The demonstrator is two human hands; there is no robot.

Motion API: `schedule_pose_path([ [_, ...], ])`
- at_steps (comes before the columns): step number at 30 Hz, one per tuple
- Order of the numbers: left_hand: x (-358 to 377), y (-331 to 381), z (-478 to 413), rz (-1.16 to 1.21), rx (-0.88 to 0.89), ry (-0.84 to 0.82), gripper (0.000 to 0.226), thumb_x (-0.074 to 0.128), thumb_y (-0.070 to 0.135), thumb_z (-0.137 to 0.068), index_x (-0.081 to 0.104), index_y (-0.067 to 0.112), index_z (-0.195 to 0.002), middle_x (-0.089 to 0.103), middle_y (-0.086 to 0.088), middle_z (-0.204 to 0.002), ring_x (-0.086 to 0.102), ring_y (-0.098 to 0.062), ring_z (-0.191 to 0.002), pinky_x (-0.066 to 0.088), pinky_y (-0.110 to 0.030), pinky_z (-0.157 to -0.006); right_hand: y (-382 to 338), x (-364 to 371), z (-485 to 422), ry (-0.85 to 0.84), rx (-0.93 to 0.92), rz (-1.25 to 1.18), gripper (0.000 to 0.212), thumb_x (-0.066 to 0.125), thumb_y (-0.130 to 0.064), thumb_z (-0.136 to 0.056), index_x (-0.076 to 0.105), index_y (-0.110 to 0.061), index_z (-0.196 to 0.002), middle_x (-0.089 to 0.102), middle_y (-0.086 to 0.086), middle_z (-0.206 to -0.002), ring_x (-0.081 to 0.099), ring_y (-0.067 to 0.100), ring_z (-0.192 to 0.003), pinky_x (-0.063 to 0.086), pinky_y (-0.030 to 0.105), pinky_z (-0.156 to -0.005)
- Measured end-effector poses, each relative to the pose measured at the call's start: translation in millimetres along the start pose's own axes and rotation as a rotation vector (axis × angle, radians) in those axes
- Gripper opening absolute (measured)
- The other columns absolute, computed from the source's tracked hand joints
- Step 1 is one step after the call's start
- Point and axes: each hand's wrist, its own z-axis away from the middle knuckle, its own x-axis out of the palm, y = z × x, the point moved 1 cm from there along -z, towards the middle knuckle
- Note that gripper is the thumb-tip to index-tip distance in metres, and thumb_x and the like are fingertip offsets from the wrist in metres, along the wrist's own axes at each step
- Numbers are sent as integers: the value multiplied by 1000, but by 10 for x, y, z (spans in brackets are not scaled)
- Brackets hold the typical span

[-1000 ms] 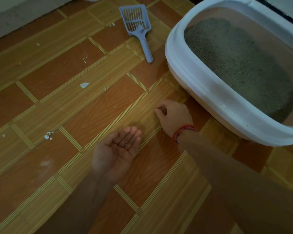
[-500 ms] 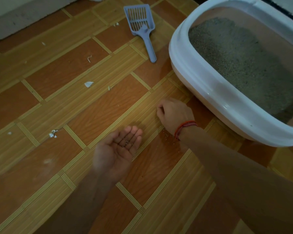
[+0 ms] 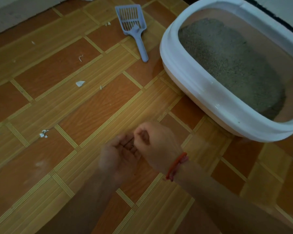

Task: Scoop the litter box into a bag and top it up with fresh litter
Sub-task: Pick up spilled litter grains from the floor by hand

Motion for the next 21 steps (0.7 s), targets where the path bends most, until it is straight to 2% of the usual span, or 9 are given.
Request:
schedule_pose_path([
  [2,48,-14,25,-56,4,-1,36,45,21,-91,72,1,-76,68,-13,-80,68,-22,-74,57,-31,-73,4,57,49,13,-30,23,5,59,-28,-87,64,-26,-89,58,-11,-84,57,13,-80,50,35,-70],
  [4,65,-17,19,-62,11,4,42,42,20,-94,73,1,-74,69,-12,-75,69,-21,-69,58,-29,-67,31,85,70,42,-57,31,5,60,-27,-86,64,-26,-88,56,-12,-82,57,13,-78,50,34,-69],
  [8,56,8,-7,34,29,37,36,41,18,-98,69,-4,-90,71,-17,-89,73,-26,-83,61,-34,-73,136,-2,43,107,-34,41,6,60,-28,-86,66,-27,-85,61,-10,-83,56,9,-77,48,28,-70],
  [12,70,47,43,67,39,76,36,43,16,-100,69,-7,-91,72,-21,-100,72,-33,-98,59,-42,-81,472,-210,-49,147,131,104,7,61,-25,-89,68,-26,-91,59,-14,-80,56,8,-78,51,33,-74],
  [15,76,70,63,83,36,79,42,42,16,-100,73,-7,-84,72,-22,-101,71,-33,-98,60,-43,-80,609,-256,-65,126,187,150,9,59,-25,-90,67,-29,-94,48,-19,-73,51,4,-74,49,29,-71],
  [17,82,70,60,83,34,94,41,42,17,-101,72,-7,-87,73,-22,-99,72,-33,-97,60,-42,-79,617,-231,-65,96,178,173,8,60,-26,-90,66,-30,-95,43,-19,-68,46,0,-67,43,25,-67],
  [21,81,73,65,76,33,108,35,42,17,-101,68,-7,-95,72,-21,-101,72,-33,-97,59,-44,-81,601,-149,-73,60,143,205,6,62,-33,-88,66,-31,-92,46,-17,-71,47,2,-69,41,23,-68],
])
